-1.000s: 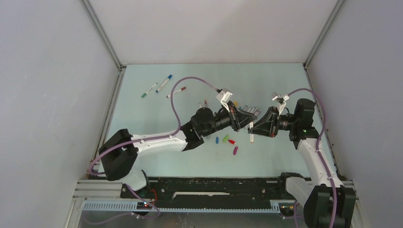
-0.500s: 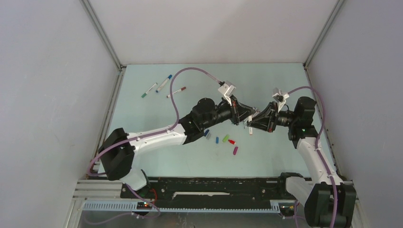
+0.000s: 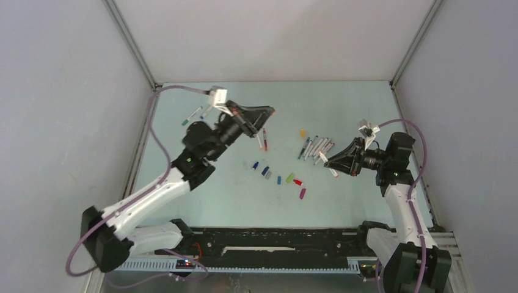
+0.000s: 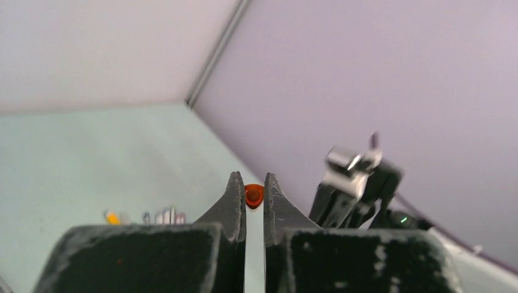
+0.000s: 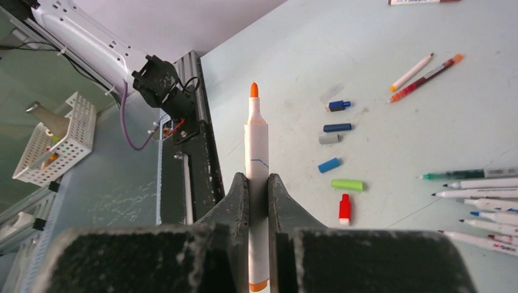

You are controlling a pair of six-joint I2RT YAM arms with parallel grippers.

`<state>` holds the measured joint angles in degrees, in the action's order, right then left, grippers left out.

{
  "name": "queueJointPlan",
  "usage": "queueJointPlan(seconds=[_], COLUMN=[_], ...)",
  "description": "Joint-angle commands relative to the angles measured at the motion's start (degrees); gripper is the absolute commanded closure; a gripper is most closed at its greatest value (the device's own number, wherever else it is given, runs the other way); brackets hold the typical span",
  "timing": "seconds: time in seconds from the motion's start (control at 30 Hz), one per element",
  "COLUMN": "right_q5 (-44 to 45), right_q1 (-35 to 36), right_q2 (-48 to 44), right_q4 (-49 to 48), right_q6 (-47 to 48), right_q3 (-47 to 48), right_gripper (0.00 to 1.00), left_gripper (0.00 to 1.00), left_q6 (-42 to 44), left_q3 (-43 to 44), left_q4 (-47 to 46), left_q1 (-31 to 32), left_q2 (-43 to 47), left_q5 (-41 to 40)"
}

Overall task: Open the pen caps
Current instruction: Open the pen cap from the pen, then place the pen at the center of the board.

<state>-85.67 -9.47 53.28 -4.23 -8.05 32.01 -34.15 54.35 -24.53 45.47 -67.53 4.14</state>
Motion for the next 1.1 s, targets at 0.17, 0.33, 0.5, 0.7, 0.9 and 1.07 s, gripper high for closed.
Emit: queueJointPlan(seconds=[0.17, 0.33, 0.5, 0.7, 0.9, 1.07], right_q5=[1.19, 2.08, 11.49, 32.13, 46.43, 55.13], right_q1=[-0.29, -0.28, -0.32, -0.37, 0.21, 0.73], right_q2=[0.05, 0.33, 1.07, 3.43, 6.05, 10.02], right_q4=[3.79, 3.97, 6.92, 5.03, 0.53, 0.92], right_q6=[2.1, 2.96, 2.77, -5.83, -14.6, -17.57], right_q3=[0.25, 0.25, 0.25, -0.62, -2.81, -3.01], right_gripper=[1.0, 1.0, 1.0, 1.0, 1.0, 1.0], left_gripper=[1.0, 1.0, 1.0, 1.0, 1.0, 1.0], left_q6=[-5.88, -5.98, -6.86, 0.04, 5.22, 8.59], left_q3=[-10.99, -11.68, -10.93, -6.13, -2.16, 4.05], left_q4=[-0.4, -0.4, -0.56, 11.01, 17.24, 20.67], left_q1=[-0.55, -0.51, -0.23, 7.75, 16.49, 20.75], left_q2=[9.25, 9.03, 5.09, -2.9, -13.09, -22.25], left_q5=[-1.27, 1.02, 8.23, 8.13, 1.5, -1.2])
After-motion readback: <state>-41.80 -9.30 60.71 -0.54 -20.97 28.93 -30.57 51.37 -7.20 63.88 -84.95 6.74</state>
